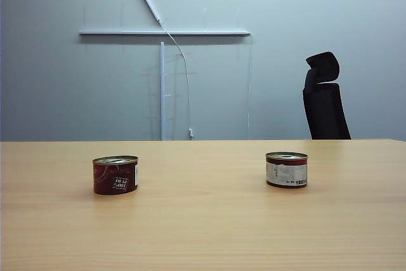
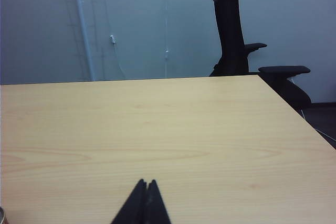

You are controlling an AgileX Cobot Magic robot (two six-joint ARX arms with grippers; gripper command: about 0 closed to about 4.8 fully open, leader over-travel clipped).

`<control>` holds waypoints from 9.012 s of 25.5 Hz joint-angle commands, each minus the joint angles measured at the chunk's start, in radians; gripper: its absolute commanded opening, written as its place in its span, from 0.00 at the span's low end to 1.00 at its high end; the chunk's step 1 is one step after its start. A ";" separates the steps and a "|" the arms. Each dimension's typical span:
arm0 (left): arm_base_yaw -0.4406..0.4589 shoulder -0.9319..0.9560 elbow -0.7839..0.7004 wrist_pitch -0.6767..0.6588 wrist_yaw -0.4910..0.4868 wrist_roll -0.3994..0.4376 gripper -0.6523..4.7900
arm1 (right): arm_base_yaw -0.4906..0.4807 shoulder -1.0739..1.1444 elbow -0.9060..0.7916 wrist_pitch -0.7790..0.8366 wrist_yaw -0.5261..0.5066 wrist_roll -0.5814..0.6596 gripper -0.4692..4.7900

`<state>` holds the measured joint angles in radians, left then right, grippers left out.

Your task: Stack a can of tomatoes on the right onto the can of tomatoes on the left.

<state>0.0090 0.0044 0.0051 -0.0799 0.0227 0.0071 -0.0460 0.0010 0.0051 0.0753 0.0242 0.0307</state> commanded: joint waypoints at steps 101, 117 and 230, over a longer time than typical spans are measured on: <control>-0.750 0.186 0.004 0.006 0.007 0.000 0.11 | 0.549 1.679 0.557 0.761 -0.378 0.130 0.30; -0.547 0.186 0.004 0.006 -0.001 0.000 0.11 | 0.787 1.792 0.933 0.362 -0.288 -0.140 0.31; -0.087 0.002 0.004 0.009 0.000 0.000 0.11 | 0.849 0.717 0.763 0.003 0.398 -0.076 0.07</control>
<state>-0.0776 0.0055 0.0051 -0.0761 0.0227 0.0071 0.8017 0.7353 0.7757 0.0563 0.4187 -0.0486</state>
